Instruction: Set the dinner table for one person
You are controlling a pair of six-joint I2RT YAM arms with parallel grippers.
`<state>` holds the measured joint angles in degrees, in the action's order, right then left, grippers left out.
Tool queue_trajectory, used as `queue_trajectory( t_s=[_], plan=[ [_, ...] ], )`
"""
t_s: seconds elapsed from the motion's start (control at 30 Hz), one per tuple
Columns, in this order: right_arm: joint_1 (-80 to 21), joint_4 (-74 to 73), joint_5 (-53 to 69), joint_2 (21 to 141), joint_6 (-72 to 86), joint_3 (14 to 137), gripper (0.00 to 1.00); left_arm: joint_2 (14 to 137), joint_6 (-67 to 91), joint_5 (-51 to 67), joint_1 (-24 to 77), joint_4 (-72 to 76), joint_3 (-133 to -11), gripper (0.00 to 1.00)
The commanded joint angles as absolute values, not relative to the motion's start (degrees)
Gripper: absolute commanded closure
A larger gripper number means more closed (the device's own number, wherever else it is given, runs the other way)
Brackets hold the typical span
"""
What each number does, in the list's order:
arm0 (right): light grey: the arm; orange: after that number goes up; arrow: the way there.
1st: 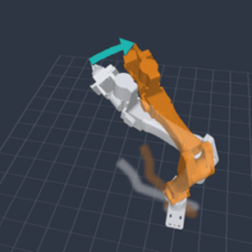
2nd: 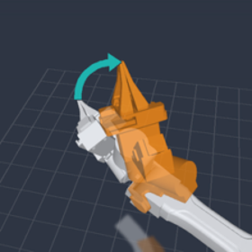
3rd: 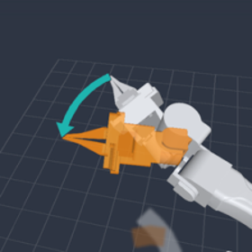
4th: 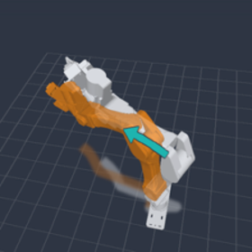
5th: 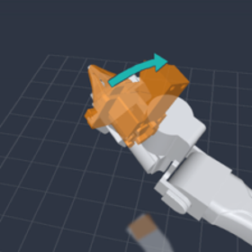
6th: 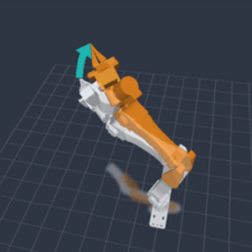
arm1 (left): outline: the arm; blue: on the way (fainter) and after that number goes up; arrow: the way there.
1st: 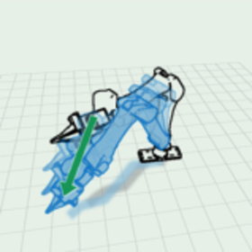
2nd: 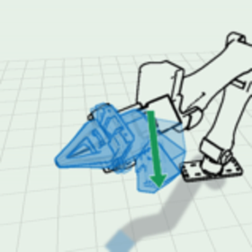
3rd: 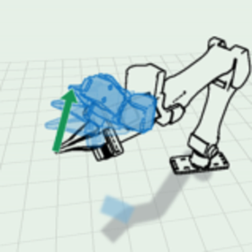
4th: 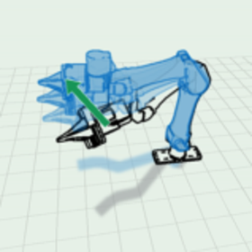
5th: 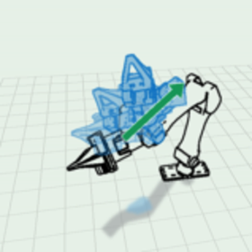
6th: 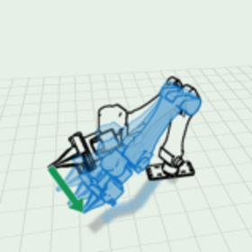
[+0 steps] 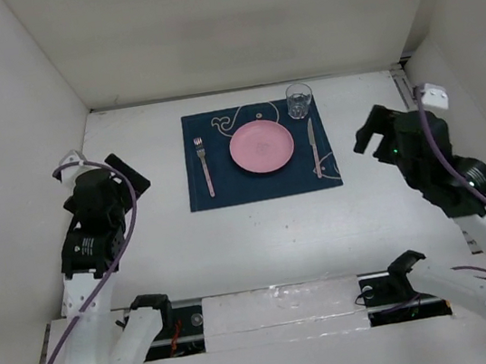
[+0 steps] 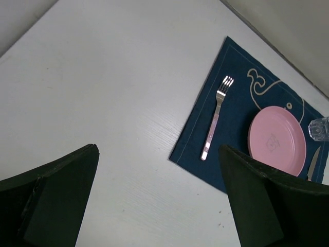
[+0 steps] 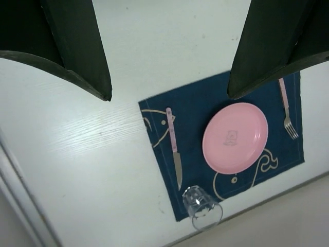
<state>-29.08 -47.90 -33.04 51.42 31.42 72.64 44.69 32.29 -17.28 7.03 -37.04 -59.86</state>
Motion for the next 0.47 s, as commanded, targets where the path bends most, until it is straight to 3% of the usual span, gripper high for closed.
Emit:
queue_trajectory(
  t_s=[0.0, 0.43],
  plan=[
    [-27.2, -53.6, -32.6, 43.8, 29.4, 73.3, 0.00, 42.7, 33.1, -22.8, 6.9, -41.7, -65.0, 0.00],
    [-26.0, -62.1, -33.1, 35.8, 29.3, 76.3, 0.00, 32.9, 33.7, -25.2, 6.9, -51.2, -68.6, 0.00]
  ],
)
